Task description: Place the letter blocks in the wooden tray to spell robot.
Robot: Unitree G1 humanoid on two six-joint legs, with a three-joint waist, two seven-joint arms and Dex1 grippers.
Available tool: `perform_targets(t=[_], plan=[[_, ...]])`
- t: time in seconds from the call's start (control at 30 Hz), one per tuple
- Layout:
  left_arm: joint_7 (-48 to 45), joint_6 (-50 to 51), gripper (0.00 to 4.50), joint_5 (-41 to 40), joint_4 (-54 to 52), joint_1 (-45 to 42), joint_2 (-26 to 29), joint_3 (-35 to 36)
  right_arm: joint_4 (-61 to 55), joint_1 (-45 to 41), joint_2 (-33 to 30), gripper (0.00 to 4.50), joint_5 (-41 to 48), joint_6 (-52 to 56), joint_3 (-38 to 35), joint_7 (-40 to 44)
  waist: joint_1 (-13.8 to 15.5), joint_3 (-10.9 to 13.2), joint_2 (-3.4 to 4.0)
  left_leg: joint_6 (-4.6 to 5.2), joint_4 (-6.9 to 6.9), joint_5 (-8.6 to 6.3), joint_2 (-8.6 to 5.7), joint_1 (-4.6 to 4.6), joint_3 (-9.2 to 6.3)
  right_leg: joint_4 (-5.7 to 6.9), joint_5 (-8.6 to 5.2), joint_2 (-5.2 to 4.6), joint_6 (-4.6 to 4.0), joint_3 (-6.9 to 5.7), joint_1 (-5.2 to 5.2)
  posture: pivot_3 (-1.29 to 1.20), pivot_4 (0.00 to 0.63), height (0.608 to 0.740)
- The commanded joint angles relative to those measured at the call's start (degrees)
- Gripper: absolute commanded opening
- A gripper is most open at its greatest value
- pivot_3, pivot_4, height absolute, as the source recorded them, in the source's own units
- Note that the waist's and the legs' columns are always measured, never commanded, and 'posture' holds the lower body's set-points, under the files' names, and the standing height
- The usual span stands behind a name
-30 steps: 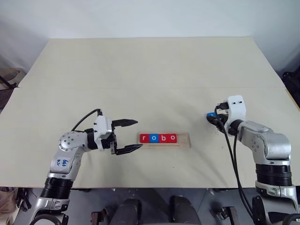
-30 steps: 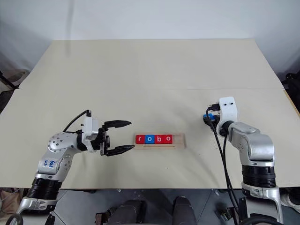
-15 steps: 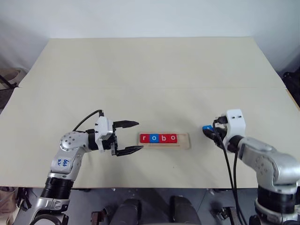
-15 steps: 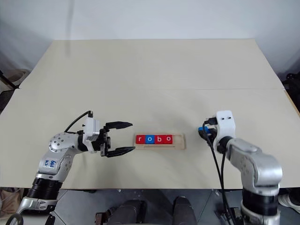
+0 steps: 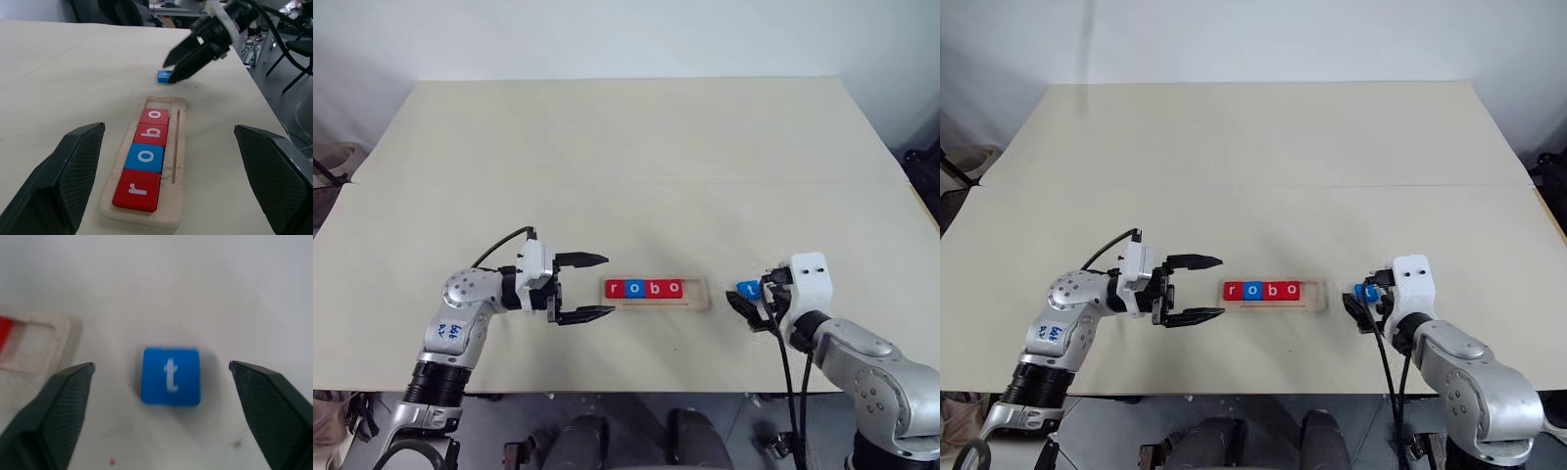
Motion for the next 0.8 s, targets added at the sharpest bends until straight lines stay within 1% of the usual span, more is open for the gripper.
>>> perform_targets(t=[0.03, 0.1, 0.13, 0.2, 0.23, 0.27, 0.37, 0.43, 0.53, 0.6, 0.73, 0.8], plan=[[-0.1, -0.4, 4.50, -0.5, -0.2, -0.3, 0.1, 0.5, 4.1, 3.6, -7.0, 4.47, 2.2, -9.6, -3.9, 11.4, 0.2, 0.0, 0.00, 0.01, 0.00, 0.00, 0.00, 0.00, 0.00, -0.04, 0.00, 0.00, 0.00, -0.02, 0.02, 0.00, 0.150, 0.740], [0.0, -0.5, 4.50, -0.4, -0.2, -0.1, 0.1, 0.6, 6.5, 6.9, -11.0, 4.47, 2.2, -16.4, -3.6, 18.0, 0.2, 0.0, -0.01, 0.02, -0.02, -0.01, 0.01, 0.00, -0.02, -0.04, 0.00, 0.01, 0.00, -0.04, 0.04, 0.00, 0.150, 0.740], [0.2, -0.7, 4.50, -0.4, -0.3, 0.1, 0.1, 0.9, 9.4, 9.3, -13.4, 4.47, 0.9, -24.3, -3.4, 24.0, 0.1, 0.0, -0.01, 0.02, -0.03, -0.01, 0.04, 0.00, -0.01, -0.03, 0.00, 0.04, 0.00, -0.05, 0.05, 0.00, 0.150, 0.740], [0.5, -1.2, 4.50, -0.3, -0.4, 0.6, 0.2, 1.3, 18.7, 11.8, -15.5, 4.47, -1.0, -42.1, -4.8, 35.5, 0.1, 0.0, -0.02, 0.04, -0.04, -0.02, 0.02, 0.00, 0.08, -0.04, 0.00, 0.03, 0.01, -0.03, 0.06, 0.00, 0.150, 0.740], [0.8, -1.3, 4.50, -0.3, -0.6, 0.8, 0.2, 1.6, 23.5, 12.2, -15.9, 4.47, -1.8, -49.5, -5.6, 39.1, 0.0, 0.0, -0.04, 0.05, -0.02, -0.02, 0.02, 0.02, 0.10, -0.05, 0.01, 0.04, 0.03, -0.04, 0.12, 0.00, 0.150, 0.740], [0.8, -1.4, 4.50, -0.3, -0.8, 1.0, 0.3, 1.7, 27.4, 12.2, -16.5, 4.47, -2.5, -54.5, -5.8, 41.5, -0.1, 0.0, -0.06, 0.08, 0.00, -0.02, 0.02, 0.05, 0.16, -0.06, 0.02, 0.04, 0.04, -0.03, 0.14, 0.00, 0.150, 0.740], [1.3, -1.9, 4.50, -0.4, -1.6, 1.9, 0.6, 2.2, 39.6, 11.8, -20.3, 4.47, -5.3, -66.2, -4.7, 48.7, -0.2, 0.0, -0.06, 0.09, -0.01, -0.03, 0.05, 0.21, 0.30, -0.08, 0.03, 0.02, 0.05, 0.04, 0.19, 0.00, 0.150, 0.740], [1.6, -2.0, 4.50, -0.5, -2.1, 2.6, 1.0, 2.6, 45.8, 10.7, -21.7, 4.47, -5.5, -69.8, -4.3, 51.5, -0.1, 0.0, -0.05, 0.09, -0.01, -0.03, 0.06, 0.22, 0.30, -0.16, 0.02, 0.03, 0.05, 0.04, 0.19, 0.00, 0.150, 0.740], [1.7, -1.4, 4.50, -1.3, -3.8, 4.1, 1.9, 3.6, 55.8, 6.6, -23.6, 4.47, -6.3, -75.5, -3.1, 54.8, -0.3, 0.0, -0.05, 0.09, -0.01, -0.02, 0.09, 0.23, 0.33, -0.22, 0.03, 0.03, 0.05, 0.07, 0.18, 0.00, 0.150, 0.740], [2.1, -0.8, 4.50, -1.6, -4.7, 4.7, 2.3, 4.1, 60.0, 4.2, -24.4, 4.47, -6.7, -77.9, -1.8, 57.0, -0.2, 0.0, -0.05, 0.08, -0.01, -0.02, 0.09, 0.24, 0.34, -0.22, 0.02, 0.01, 0.05, 0.08, 0.17, 0.00, 0.150, 0.740], [3.0, -0.2, 4.50, -1.7, -5.7, 5.4, 2.5, 4.6, 62.0, -1.9, -24.5, 4.47, -6.5, -78.6, 1.8, 59.0, -0.2, 0.0, -0.04, 0.07, 0.00, -0.02, 0.11, 0.24, 0.34, -0.25, 0.02, 0.01, 0.04, 0.08, 0.18, 0.00, 0.150, 0.740], [3.5, -0.5, 4.50, -1.6, -6.0, 5.8, 2.6, 4.8, 60.3, -5.5, -25.4, 4.47, -6.5, -75.4, 5.4, 61.3, -0.2, 0.0, -0.04, 0.07, 0.01, -0.02, 0.12, 0.24, 0.34, -0.24, 0.02, 0.00, 0.04, 0.08, 0.16, 0.00, 0.150, 0.740]])
